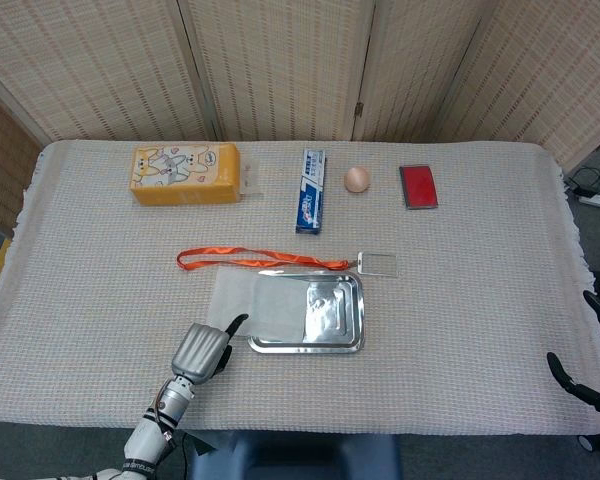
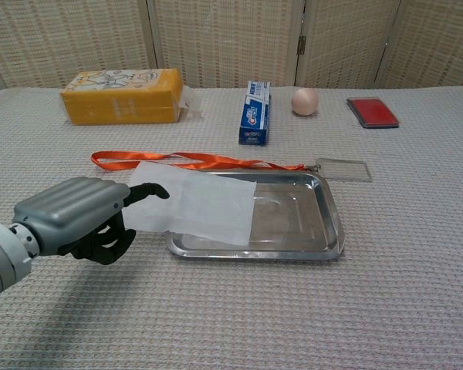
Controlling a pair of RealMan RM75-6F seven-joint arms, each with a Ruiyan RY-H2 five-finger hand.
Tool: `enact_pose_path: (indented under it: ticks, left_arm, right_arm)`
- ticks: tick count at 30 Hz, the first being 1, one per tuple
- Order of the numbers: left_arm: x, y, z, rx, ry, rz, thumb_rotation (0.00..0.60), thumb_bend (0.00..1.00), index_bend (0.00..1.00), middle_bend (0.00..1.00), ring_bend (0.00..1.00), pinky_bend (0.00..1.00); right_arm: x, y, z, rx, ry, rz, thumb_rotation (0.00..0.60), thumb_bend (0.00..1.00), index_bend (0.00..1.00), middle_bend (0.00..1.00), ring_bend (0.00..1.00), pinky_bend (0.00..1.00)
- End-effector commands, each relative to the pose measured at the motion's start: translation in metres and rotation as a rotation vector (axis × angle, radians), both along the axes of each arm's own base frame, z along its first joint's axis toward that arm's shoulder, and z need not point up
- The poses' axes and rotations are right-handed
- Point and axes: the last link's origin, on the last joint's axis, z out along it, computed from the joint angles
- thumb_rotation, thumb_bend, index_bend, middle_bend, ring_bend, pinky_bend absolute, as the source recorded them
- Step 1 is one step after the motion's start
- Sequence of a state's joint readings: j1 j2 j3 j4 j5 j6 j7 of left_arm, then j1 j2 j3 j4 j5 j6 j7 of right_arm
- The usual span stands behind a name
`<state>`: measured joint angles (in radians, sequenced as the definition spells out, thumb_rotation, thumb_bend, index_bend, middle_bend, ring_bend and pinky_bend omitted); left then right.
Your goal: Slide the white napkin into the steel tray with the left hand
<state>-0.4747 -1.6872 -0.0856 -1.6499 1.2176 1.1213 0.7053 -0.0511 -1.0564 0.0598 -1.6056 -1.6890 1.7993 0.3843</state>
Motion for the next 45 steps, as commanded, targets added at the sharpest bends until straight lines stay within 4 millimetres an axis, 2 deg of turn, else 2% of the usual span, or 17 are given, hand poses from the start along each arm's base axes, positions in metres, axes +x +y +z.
enact_pose_path:
  ticks: [1,8,19,35,45]
  left_arm:
    - [0.000,0.000,-0.002,-0.004,0.002,-0.002,0.600,0.73,0.17,1.00,1.00,1.00]
    - [0.001,0.008,-0.007,-0.034,0.018,-0.004,0.600,0.78,0.18,1.00,1.00,1.00]
    - [0.003,0.003,-0.015,-0.064,0.047,-0.022,0.600,0.81,0.26,1.00,1.00,1.00]
    - [0.005,-0.006,-0.035,-0.114,0.066,-0.044,0.600,0.81,0.23,1.00,1.00,1.00]
    - [0.009,-0.009,-0.039,-0.126,0.058,-0.063,0.600,0.81,0.22,1.00,1.00,1.00]
  right_arm:
    - [0.000,0.000,0.000,0.001,0.000,0.000,0.600,0.38,0.00,0.00,0.00,0.00]
    - [-0.002,-0.001,0.000,0.008,-0.004,-0.008,0.600,0.38,0.00,0.00,0.00,0.00]
    - [-0.001,-0.001,0.001,0.007,-0.005,-0.002,0.600,0.38,0.00,0.00,0.00,0.00]
    - [-0.001,0.000,0.006,-0.005,-0.015,0.007,0.600,0.38,0.00,0.00,0.00,0.00]
    - [0.000,0.000,0.006,-0.006,-0.018,0.008,0.600,0.38,0.00,0.00,0.00,0.00]
